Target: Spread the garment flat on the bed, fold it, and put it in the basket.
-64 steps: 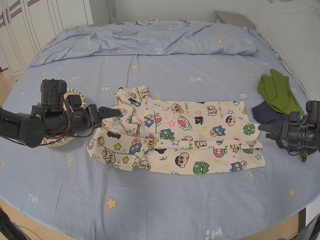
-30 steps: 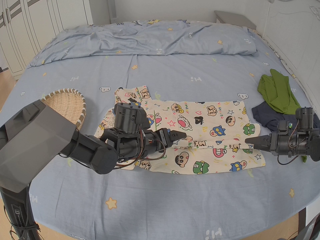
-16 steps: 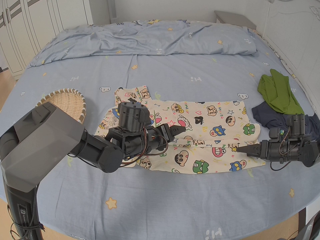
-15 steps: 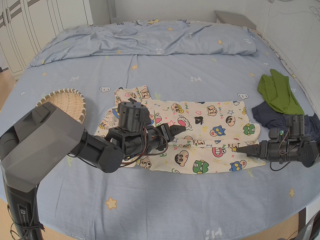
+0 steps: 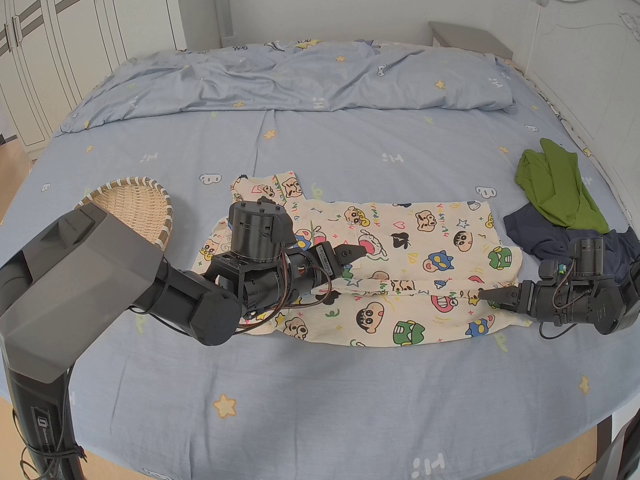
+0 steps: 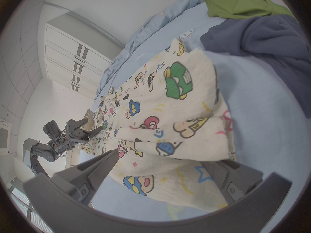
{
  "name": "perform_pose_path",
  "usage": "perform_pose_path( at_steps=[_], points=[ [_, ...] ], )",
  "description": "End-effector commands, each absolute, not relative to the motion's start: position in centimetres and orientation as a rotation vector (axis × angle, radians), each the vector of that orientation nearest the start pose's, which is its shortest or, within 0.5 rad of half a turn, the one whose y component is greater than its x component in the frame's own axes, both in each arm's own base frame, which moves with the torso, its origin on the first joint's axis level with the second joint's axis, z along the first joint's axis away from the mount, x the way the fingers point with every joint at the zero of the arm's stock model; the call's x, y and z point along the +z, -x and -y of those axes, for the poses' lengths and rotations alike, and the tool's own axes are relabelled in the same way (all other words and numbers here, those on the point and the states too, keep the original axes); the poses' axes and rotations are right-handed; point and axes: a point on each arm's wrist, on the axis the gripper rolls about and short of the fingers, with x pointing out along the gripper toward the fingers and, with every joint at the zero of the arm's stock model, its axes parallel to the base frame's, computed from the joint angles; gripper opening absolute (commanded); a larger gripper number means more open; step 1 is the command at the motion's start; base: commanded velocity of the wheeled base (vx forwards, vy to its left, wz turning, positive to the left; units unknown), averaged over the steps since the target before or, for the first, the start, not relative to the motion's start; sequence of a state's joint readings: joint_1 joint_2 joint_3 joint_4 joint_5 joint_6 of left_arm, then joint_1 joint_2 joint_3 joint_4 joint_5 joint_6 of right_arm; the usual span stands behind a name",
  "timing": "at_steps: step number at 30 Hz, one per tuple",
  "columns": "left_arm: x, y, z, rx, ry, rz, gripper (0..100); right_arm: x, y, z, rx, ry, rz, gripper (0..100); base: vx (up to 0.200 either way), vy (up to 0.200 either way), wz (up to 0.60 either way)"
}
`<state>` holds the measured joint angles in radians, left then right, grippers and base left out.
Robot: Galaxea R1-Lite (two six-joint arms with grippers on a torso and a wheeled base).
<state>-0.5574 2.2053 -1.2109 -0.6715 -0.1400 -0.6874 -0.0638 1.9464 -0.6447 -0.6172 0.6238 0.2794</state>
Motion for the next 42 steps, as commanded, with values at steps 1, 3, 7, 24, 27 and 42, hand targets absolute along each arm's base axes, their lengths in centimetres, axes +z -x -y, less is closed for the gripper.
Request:
perform_pose_path(
  at_steps=[1,3,7,24,27,42],
  points=[
    [10.4,-36.7,22.9,-0.544,0.585,-0.541,100,6.6,-30.7,1.6,0.411,-0.507,-0.727,100,0.000,0.000,0.00],
    [10.5,-36.8,22.8,-0.542,0.586,-0.539,100,6.9,-30.7,1.6,0.411,-0.505,-0.720,100,0.000,0.000,0.00],
    [10.8,-36.7,22.7,-0.543,0.590,-0.531,100,8.2,-30.0,1.3,0.427,-0.493,-0.691,100,0.000,0.000,0.00],
    [17.5,-30.9,17.7,-0.523,0.719,-0.467,100,13.5,-26.2,0.2,0.528,-0.538,-0.574,100,0.000,0.000,0.00],
    [16.6,-30.7,15.0,-0.436,0.753,-0.493,100,12.9,-25.5,0.3,0.523,-0.552,-0.597,100,0.000,0.000,0.00],
    [11.0,-25.7,6.8,-0.245,0.895,-0.617,100,8.1,-17.1,0.0,0.502,-0.654,-0.804,100,0.000,0.000,0.00]
  ],
)
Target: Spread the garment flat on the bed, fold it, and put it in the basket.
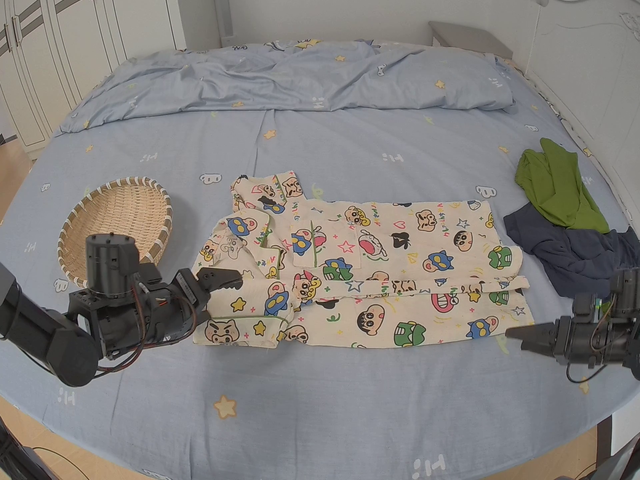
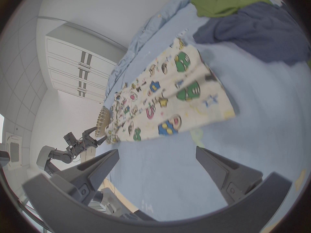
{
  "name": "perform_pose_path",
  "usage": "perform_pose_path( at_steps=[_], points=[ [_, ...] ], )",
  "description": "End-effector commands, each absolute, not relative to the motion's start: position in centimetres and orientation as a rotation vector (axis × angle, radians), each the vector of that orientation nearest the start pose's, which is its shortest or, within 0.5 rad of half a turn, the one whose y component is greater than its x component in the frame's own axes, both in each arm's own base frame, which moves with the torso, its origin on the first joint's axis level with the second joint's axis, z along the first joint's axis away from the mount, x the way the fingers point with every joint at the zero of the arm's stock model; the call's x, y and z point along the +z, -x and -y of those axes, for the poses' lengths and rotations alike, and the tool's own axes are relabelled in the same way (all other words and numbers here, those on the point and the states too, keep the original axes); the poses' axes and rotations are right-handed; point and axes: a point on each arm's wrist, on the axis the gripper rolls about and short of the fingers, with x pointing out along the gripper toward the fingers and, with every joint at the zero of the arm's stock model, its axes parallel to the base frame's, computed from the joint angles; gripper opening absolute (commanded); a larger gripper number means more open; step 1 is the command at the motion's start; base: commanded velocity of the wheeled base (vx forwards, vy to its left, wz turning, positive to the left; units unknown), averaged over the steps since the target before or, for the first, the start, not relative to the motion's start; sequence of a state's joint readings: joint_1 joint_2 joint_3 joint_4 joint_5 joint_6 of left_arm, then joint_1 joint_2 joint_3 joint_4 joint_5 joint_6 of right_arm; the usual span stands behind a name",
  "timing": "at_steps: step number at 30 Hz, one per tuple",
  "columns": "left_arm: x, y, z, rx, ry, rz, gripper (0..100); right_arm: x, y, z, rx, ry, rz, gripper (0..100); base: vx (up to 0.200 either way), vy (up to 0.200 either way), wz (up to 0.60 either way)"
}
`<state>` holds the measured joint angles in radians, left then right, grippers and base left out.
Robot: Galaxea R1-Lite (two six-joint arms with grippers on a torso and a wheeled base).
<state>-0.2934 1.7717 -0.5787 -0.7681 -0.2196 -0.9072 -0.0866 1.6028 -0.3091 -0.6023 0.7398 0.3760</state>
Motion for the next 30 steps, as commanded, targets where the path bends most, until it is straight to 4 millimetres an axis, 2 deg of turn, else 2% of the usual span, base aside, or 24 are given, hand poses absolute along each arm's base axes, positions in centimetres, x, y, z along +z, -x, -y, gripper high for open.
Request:
perform_pose_path(
  at_steps=[1,6,12,21,27,30],
  points=[
    [10.9,-25.6,6.7,-0.246,0.893,-0.615,100,7.9,-16.7,-0.1,0.501,-0.655,-0.817,100,0.000,0.000,0.00],
    [10.5,-26.0,6.7,-0.240,0.890,-0.619,100,7.0,-15.8,-0.1,0.489,-0.667,-0.859,100,0.000,0.000,0.00],
    [10.0,-27.0,6.8,-0.240,0.890,-0.612,100,6.6,-15.8,-0.2,0.491,-0.667,-0.866,100,0.000,0.000,0.00],
    [11.9,-28.3,7.1,-0.344,0.910,-0.485,100,6.5,-15.8,-0.3,0.495,-0.665,-0.874,100,0.000,0.000,0.00],
    [11.9,-29.1,7.1,-0.344,0.912,-0.476,100,6.5,-15.8,-0.2,0.492,-0.667,-0.874,100,0.000,0.000,0.00],
    [11.2,-29.9,7.2,-0.336,0.912,-0.488,100,6.5,-15.8,-0.2,0.491,-0.668,-0.874,100,0.000,0.000,0.00]
  ],
)
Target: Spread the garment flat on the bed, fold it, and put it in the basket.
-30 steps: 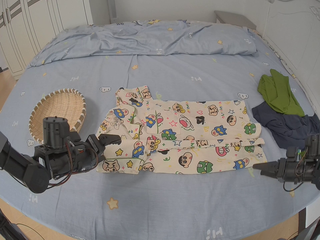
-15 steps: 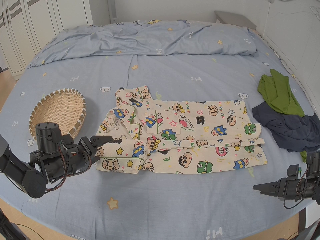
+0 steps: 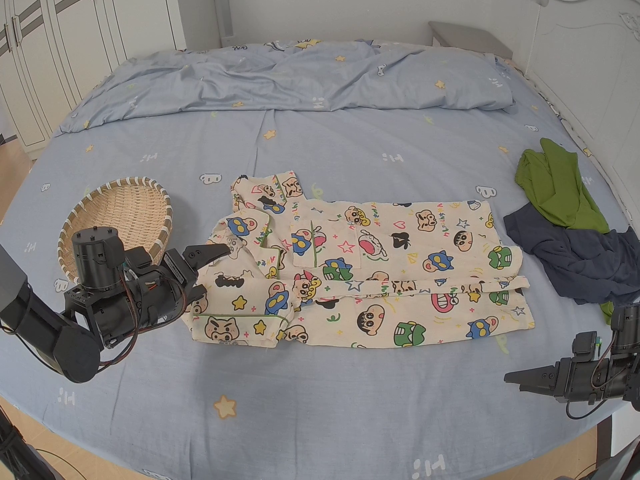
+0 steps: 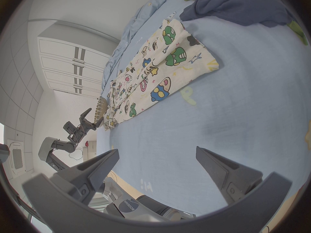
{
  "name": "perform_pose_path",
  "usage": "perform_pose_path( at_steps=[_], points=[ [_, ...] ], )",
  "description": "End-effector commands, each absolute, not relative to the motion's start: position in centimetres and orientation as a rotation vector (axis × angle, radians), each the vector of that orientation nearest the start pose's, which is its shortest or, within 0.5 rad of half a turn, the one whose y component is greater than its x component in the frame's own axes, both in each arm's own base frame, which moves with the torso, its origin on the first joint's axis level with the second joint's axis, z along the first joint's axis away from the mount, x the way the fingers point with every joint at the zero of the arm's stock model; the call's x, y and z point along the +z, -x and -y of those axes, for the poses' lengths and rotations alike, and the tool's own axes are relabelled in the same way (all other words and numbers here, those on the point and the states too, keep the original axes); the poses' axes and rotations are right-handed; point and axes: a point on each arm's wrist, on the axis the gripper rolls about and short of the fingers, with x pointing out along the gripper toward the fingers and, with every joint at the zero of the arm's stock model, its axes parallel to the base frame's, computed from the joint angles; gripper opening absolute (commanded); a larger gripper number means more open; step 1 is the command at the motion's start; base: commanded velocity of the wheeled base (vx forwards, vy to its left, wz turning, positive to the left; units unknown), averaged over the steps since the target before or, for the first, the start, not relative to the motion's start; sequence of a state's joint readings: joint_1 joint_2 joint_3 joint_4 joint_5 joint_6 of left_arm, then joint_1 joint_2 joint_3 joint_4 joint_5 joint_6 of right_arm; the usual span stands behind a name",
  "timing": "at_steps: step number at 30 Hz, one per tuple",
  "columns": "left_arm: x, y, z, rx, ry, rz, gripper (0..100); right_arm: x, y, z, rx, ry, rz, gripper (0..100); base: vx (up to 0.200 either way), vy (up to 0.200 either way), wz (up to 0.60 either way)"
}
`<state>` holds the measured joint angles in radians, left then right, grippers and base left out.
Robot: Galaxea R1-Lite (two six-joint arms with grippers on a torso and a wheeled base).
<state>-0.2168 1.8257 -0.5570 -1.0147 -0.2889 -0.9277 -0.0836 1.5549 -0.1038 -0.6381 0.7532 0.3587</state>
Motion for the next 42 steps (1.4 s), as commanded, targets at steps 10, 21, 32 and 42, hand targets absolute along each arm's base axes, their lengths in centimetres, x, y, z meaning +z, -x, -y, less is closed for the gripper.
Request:
perform_pose_path(
  at_steps=[10,21,32,42],
  points=[
    [9.6,-34.3,7.7,-0.295,0.906,-0.465,100,6.6,-15.9,-0.1,0.491,-0.664,-0.859,100,0.000,0.000,0.00],
    [8.5,-37.4,7.9,-0.290,0.902,-0.441,100,6.7,-15.8,-0.1,0.489,-0.661,-0.851,100,0.000,0.000,0.00],
    [14.1,-35.2,5.9,-0.303,0.912,-0.310,100,6.6,-15.7,-0.1,0.491,-0.659,-0.845,100,0.000,0.000,0.00],
    [17.4,-26.4,4.5,-0.304,0.918,-0.319,100,6.6,-15.7,-0.1,0.493,-0.659,-0.846,100,0.000,0.000,0.00]
  ],
)
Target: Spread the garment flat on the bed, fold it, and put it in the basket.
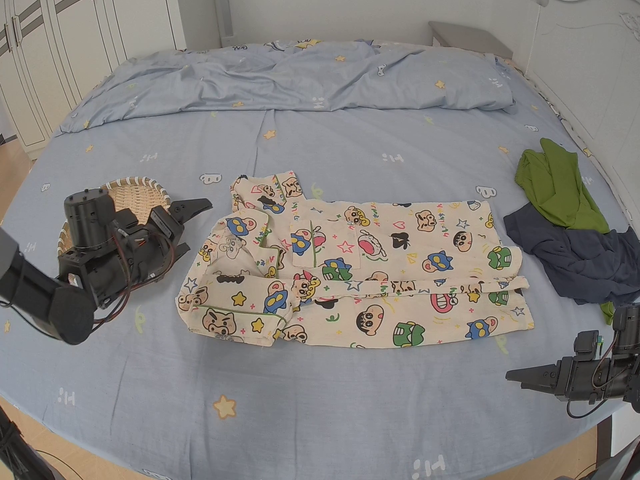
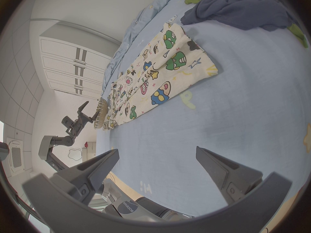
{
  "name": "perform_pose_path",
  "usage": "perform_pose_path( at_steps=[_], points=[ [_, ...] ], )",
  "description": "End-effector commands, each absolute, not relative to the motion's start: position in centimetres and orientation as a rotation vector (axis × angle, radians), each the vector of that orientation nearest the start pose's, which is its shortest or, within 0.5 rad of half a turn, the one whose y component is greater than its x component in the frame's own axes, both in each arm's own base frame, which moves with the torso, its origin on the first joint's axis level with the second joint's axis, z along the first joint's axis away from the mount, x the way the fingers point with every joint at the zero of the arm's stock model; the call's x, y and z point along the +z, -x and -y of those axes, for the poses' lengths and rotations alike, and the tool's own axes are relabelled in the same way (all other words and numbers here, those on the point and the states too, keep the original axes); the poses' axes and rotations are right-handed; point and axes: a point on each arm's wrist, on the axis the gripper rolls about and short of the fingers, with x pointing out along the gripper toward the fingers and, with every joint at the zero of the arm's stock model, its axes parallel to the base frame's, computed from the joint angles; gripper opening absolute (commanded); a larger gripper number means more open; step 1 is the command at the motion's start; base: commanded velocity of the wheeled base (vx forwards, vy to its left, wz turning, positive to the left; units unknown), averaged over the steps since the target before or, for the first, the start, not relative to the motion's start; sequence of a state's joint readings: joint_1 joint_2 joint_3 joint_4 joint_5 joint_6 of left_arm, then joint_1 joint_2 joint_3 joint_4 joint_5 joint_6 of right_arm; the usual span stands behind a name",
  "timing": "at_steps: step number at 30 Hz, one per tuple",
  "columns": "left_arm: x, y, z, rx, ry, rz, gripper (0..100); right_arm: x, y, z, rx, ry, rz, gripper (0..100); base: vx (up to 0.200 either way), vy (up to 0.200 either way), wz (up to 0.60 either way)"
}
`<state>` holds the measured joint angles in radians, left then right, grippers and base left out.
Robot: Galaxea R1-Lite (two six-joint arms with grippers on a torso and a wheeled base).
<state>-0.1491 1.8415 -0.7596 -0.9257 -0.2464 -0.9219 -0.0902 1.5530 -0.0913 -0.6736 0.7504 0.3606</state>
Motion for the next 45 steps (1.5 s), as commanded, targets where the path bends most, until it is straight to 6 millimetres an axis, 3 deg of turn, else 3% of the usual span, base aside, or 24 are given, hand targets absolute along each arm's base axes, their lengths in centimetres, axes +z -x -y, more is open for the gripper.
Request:
perform_pose_path(
  at_steps=[1,2,9,19,29,45],
  points=[
    [17.3,-26.2,4.5,-0.301,0.917,-0.325,100,6.6,-15.7,-0.1,0.493,-0.659,-0.846,100,0.000,0.000,0.00],
    [16.2,-25.0,4.3,-0.278,0.919,-0.366,100,6.6,-15.7,-0.2,0.496,-0.658,-0.848,100,0.000,0.000,0.00],
    [12.8,-21.9,3.8,-0.190,0.974,-0.498,100,6.5,-15.6,-0.2,0.498,-0.658,-0.852,100,0.000,0.000,0.00],
    [11.2,-20.9,4.6,-0.171,1.044,-0.596,100,6.4,-15.5,-0.3,0.503,-0.658,-0.857,100,0.000,0.000,0.00],
    [7.6,-24.4,6.4,-0.151,1.018,-0.711,100,6.3,-15.5,-0.3,0.502,-0.659,-0.858,100,0.000,0.000,0.00],
    [5.9,-27.5,7.9,-0.218,1.018,-0.651,100,6.3,-15.5,-0.3,0.501,-0.659,-0.858,100,0.000,0.000,0.00]
  ],
)
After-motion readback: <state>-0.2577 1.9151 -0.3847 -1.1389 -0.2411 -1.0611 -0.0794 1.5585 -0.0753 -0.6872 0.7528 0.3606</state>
